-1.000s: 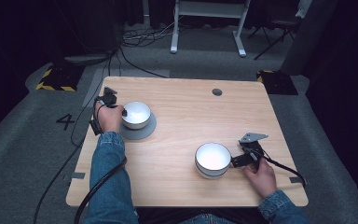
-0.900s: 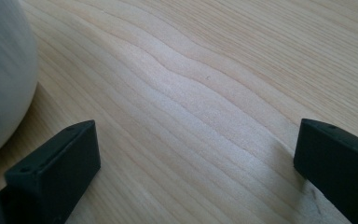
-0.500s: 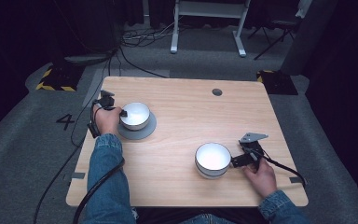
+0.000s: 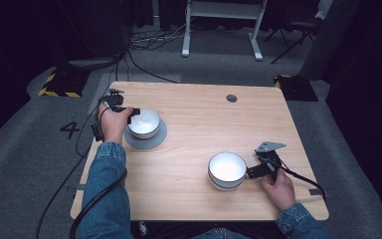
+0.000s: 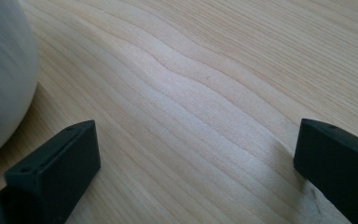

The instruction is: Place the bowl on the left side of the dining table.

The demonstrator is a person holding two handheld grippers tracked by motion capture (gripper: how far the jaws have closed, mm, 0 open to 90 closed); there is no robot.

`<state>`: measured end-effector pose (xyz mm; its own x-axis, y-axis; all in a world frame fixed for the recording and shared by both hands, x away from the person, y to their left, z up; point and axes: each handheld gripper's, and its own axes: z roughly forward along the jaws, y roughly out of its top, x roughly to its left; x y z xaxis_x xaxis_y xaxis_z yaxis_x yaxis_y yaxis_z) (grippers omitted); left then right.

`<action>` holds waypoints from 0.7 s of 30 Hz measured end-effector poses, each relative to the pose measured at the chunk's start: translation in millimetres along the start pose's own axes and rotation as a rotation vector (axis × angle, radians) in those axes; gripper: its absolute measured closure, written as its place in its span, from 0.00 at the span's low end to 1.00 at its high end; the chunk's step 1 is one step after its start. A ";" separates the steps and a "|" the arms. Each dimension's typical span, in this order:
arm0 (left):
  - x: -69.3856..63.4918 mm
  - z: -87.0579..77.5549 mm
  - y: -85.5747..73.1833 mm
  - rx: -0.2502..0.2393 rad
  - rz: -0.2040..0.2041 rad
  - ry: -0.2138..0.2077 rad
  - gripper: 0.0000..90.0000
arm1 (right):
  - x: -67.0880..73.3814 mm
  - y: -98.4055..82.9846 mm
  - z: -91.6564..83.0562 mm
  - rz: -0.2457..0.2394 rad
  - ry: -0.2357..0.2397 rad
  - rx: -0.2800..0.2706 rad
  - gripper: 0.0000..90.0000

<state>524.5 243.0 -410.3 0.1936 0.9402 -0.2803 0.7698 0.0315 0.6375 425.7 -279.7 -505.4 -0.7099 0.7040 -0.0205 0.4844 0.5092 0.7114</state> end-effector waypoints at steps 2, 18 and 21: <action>-5.8 -4.9 2.1 -0.016 0.044 -0.014 0.43 | -0.3 -0.1 -0.4 -0.004 -0.001 0.003 0.01; -40.6 -58.6 -2.1 -0.101 0.349 -0.152 0.43 | -0.3 -0.1 -0.4 -0.004 -0.001 0.003 0.01; -43.5 -65.3 -10.4 -0.091 0.405 -0.171 0.42 | -0.4 -0.1 -0.4 -0.005 0.000 0.003 0.01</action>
<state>468.3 223.9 -357.9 0.5719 0.8136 -0.1048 0.5558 -0.2903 0.7789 425.7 -280.2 -505.2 -0.7127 0.7011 -0.0239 0.4823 0.5145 0.7090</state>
